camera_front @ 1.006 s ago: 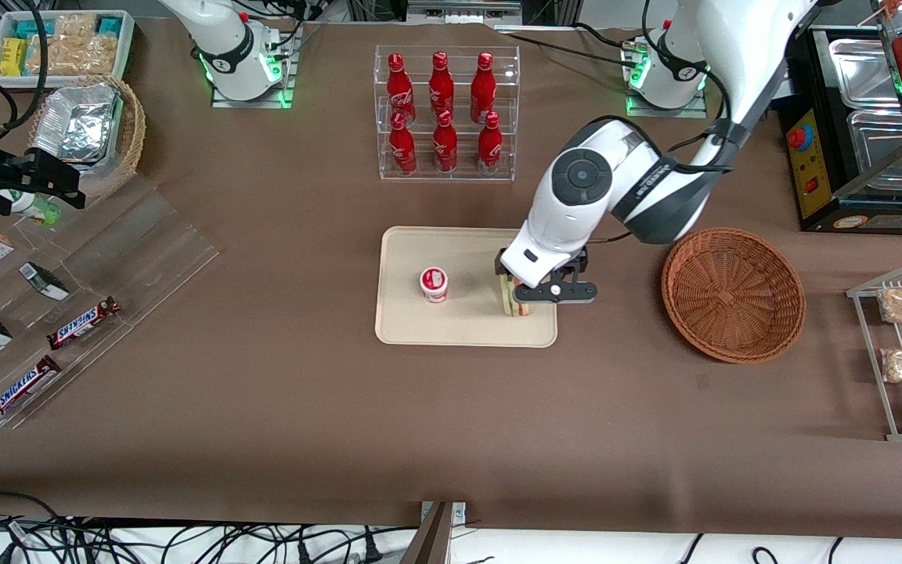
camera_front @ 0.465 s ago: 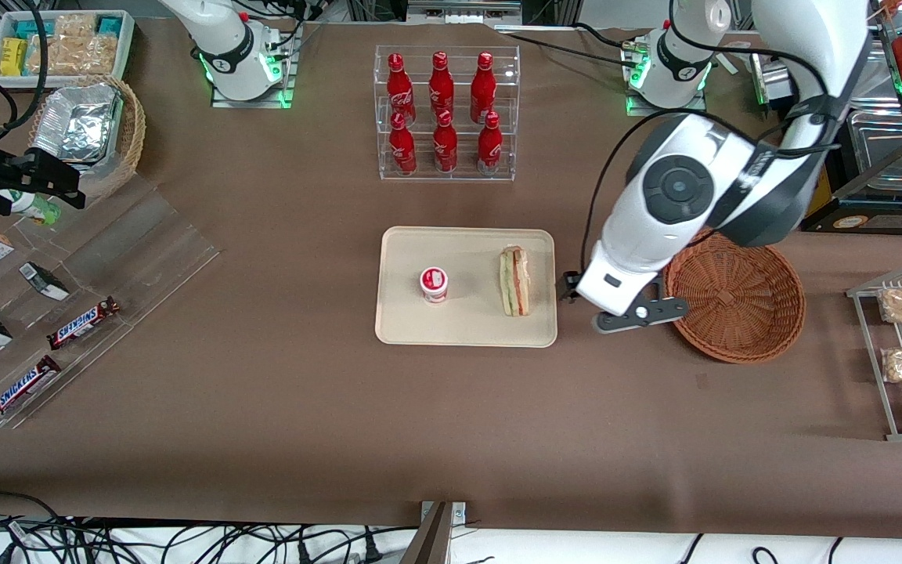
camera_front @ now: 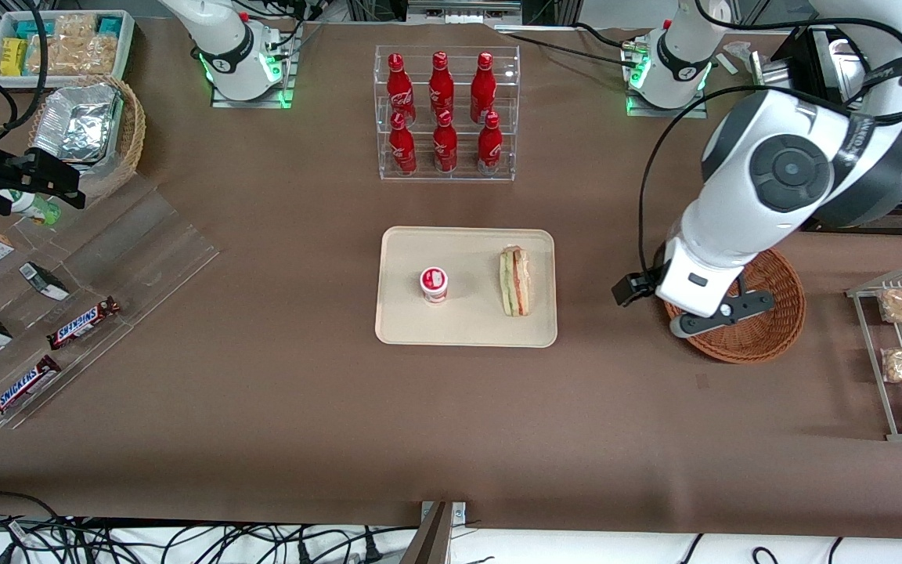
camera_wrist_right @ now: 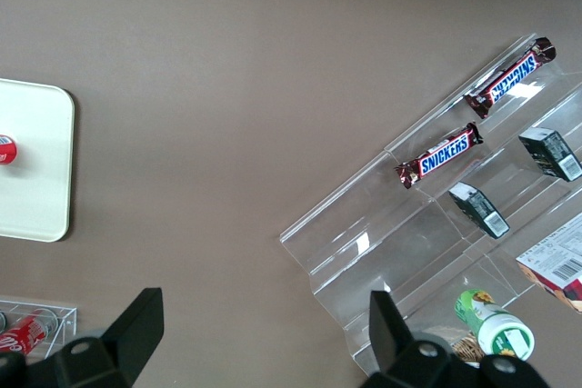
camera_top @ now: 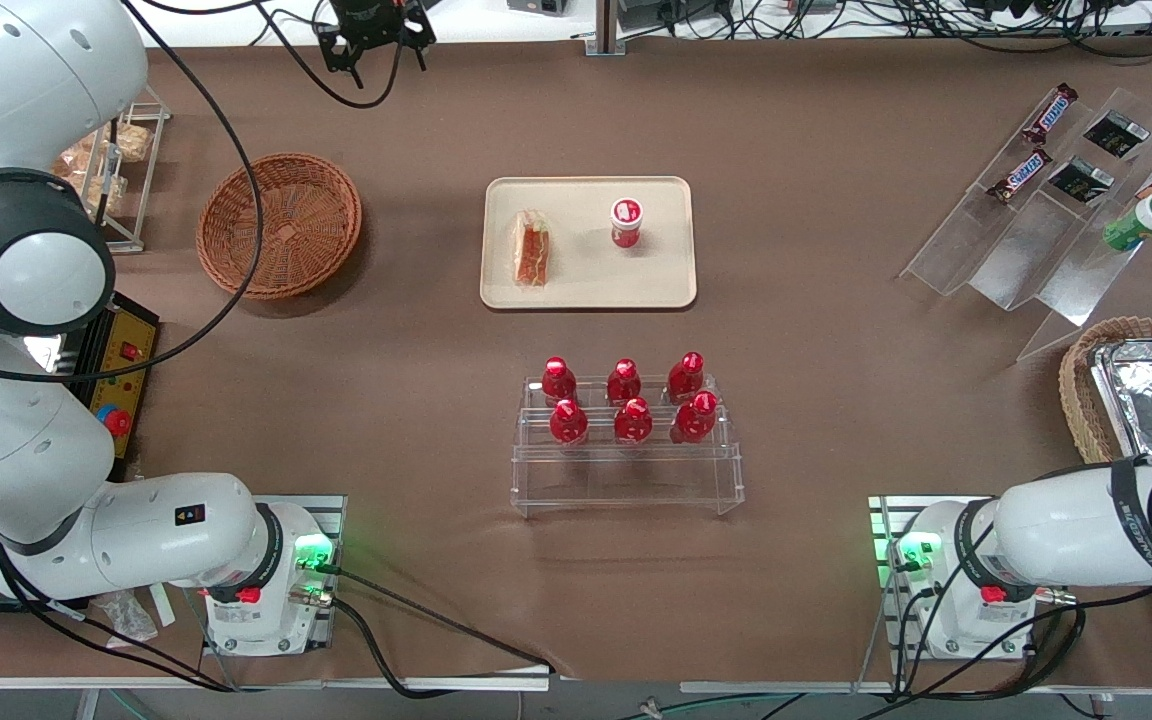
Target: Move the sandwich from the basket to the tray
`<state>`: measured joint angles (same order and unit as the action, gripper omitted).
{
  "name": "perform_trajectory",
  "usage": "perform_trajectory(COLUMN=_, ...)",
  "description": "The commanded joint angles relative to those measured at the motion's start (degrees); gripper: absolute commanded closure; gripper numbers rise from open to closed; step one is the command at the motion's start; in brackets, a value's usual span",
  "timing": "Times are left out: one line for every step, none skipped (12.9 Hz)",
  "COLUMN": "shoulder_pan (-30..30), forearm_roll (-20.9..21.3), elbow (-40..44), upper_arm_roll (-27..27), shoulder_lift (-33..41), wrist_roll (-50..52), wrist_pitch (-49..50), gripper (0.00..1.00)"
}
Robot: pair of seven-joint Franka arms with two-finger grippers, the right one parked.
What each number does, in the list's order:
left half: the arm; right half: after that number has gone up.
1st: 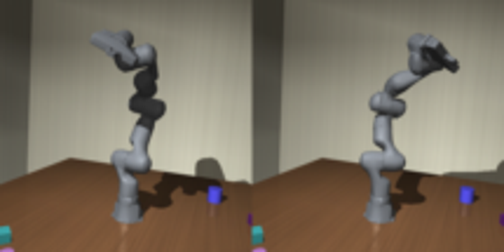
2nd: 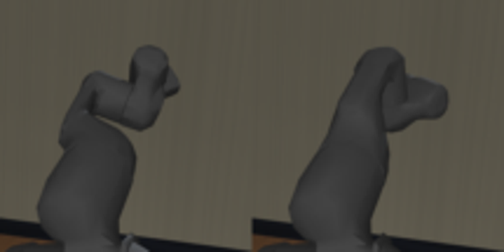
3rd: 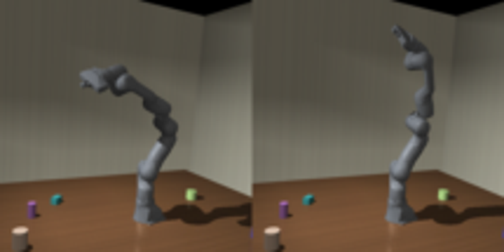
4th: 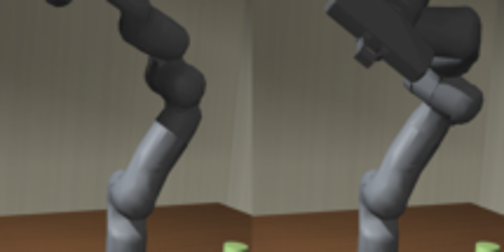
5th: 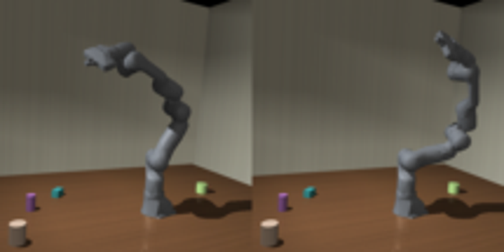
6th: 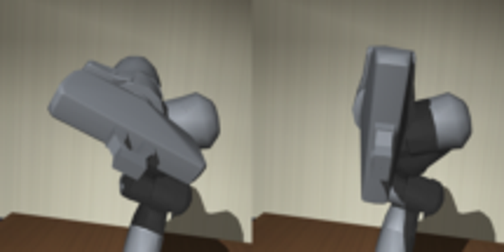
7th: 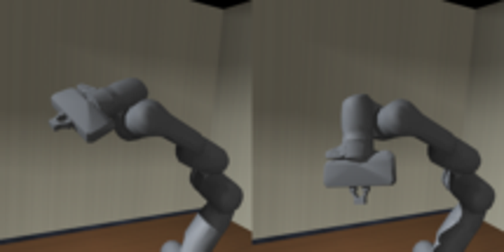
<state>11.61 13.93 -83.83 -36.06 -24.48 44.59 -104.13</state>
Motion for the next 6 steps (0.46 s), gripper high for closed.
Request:
perform_trajectory(shoulder_pan=3.0, forearm_roll=-2.7, elbow=-0.5, upper_arm_roll=-0.6, shoulder_lift=2.4, wrist_roll=-4.8, wrist_pitch=2.8, gripper=0.00)
perform_trajectory(shoulder_pan=3.8, forearm_roll=-3.6, elbow=-0.4, upper_arm_roll=-0.5, shoulder_lift=2.7, wrist_roll=-6.1, wrist_pitch=3.3, gripper=0.00)
perform_trajectory(shoulder_pan=4.7, forearm_roll=-5.0, elbow=-0.4, upper_arm_roll=-0.2, shoulder_lift=3.7, wrist_roll=-8.1, wrist_pitch=3.5, gripper=0.00)
perform_trajectory(shoulder_pan=5.3, forearm_roll=-6.4, elbow=-0.3, upper_arm_roll=0.3, shoulder_lift=4.9, wrist_roll=-11.0, wrist_pitch=3.7, gripper=0.00)
perform_trajectory(shoulder_pan=6.0, forearm_roll=-7.1, elbow=-0.3, upper_arm_roll=0.7, shoulder_lift=5.6, wrist_roll=-12.8, wrist_pitch=5.0, gripper=0.00)
perform_trajectory(shoulder_pan=6.1, forearm_roll=-7.6, elbow=-0.3, upper_arm_roll=2.0, shoulder_lift=6.5, wrist_roll=-14.9, wrist_pitch=6.2, gripper=0.00)
